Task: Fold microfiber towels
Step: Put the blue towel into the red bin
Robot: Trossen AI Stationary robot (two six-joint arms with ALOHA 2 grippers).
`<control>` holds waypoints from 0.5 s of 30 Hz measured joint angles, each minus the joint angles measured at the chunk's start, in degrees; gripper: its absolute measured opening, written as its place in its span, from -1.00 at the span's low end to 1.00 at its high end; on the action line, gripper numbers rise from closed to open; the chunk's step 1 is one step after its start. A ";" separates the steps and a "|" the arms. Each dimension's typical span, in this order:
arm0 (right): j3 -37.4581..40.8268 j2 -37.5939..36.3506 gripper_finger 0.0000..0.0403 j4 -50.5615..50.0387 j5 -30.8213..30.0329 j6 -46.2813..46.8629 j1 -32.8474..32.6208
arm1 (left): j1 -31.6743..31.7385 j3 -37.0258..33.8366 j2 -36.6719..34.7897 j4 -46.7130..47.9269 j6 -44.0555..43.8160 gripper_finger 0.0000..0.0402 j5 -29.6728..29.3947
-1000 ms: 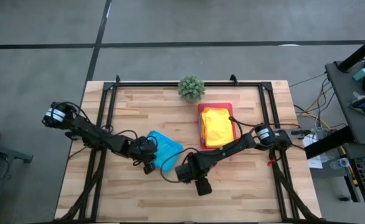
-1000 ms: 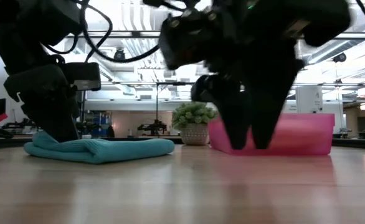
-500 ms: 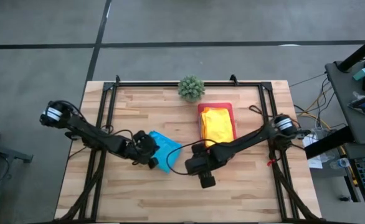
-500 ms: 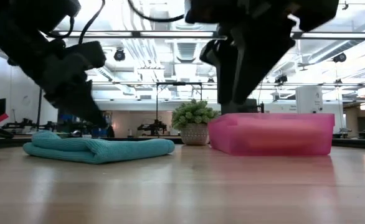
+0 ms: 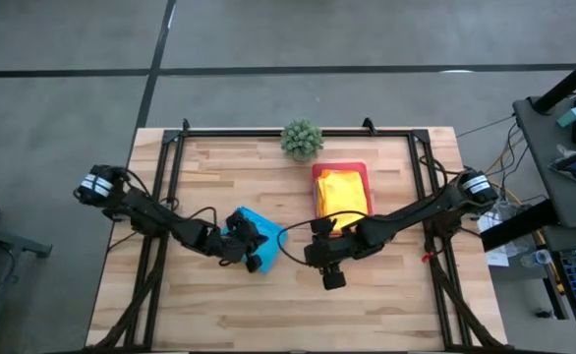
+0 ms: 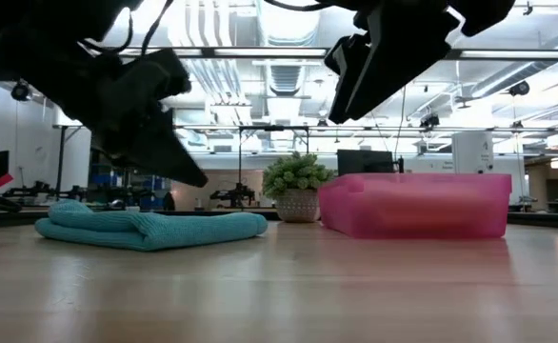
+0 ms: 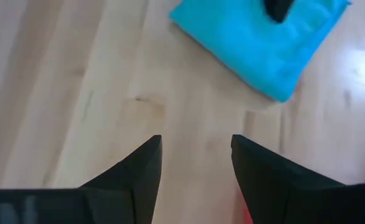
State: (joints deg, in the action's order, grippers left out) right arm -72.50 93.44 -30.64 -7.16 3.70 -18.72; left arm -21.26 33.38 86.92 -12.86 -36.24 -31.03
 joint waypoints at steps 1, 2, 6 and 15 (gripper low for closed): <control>0.24 -0.24 -0.09 0.15 -0.76 -0.10 0.00 | 0.00 0.54 1.14 -0.88 0.76 -0.99 0.07; 0.48 -0.46 -0.09 0.24 -1.35 -0.32 0.00 | 0.02 1.19 2.34 -1.47 1.29 -0.99 0.05; 0.67 -0.56 -0.09 0.16 -2.07 -0.80 0.22 | 0.31 4.58 7.42 -2.40 2.27 -0.99 0.37; 0.67 -0.93 -0.09 -0.31 -2.05 -1.50 1.35 | 0.63 9.77 14.40 -2.65 4.22 -0.99 8.30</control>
State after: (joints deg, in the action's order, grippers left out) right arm -71.83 92.51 -30.95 -9.21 2.20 -17.37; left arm -20.62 43.15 101.32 -15.51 -32.02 -22.73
